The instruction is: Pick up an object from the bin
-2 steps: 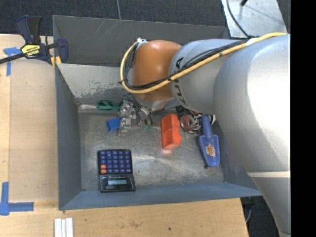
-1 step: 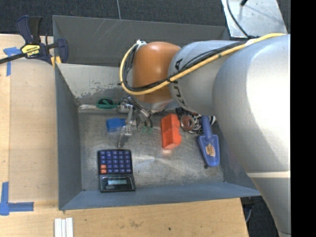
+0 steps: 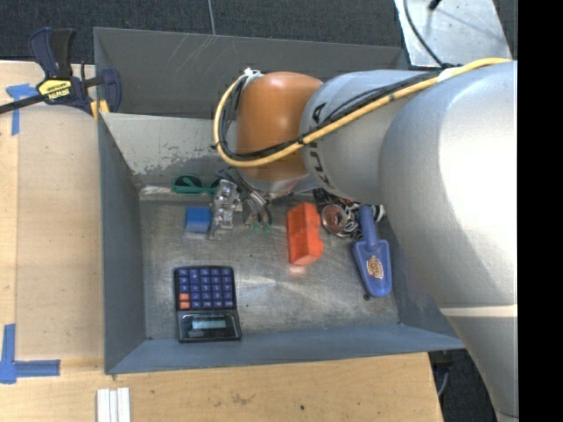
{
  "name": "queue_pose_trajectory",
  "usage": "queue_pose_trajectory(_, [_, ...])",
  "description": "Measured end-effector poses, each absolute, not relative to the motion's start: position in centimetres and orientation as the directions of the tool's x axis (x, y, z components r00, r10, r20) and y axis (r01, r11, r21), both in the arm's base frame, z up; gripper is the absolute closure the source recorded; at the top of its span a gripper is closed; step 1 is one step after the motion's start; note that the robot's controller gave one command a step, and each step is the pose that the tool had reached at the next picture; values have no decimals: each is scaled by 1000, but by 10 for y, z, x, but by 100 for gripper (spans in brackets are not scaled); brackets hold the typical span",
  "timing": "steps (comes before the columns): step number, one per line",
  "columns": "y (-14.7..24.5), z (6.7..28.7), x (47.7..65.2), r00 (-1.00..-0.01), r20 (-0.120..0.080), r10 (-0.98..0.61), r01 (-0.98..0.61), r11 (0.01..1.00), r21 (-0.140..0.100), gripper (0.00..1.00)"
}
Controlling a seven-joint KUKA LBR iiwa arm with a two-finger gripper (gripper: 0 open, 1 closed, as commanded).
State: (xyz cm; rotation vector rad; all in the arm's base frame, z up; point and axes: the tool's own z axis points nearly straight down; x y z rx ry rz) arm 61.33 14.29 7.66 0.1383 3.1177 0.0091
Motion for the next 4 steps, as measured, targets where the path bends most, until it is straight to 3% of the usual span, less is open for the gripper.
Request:
queue_pose_trajectory(1, [143,77,613,-996,-20,89,89,996,7,100])
queue_pose_trajectory(2, [134,167,619,-995,-2,98,98,995,1,100])
queue_pose_trajectory(3, [134,167,619,-995,-2,98,98,995,1,100])
queue_pose_trajectory(4, [127,220,622,-997,2,74,74,997,-1,100])
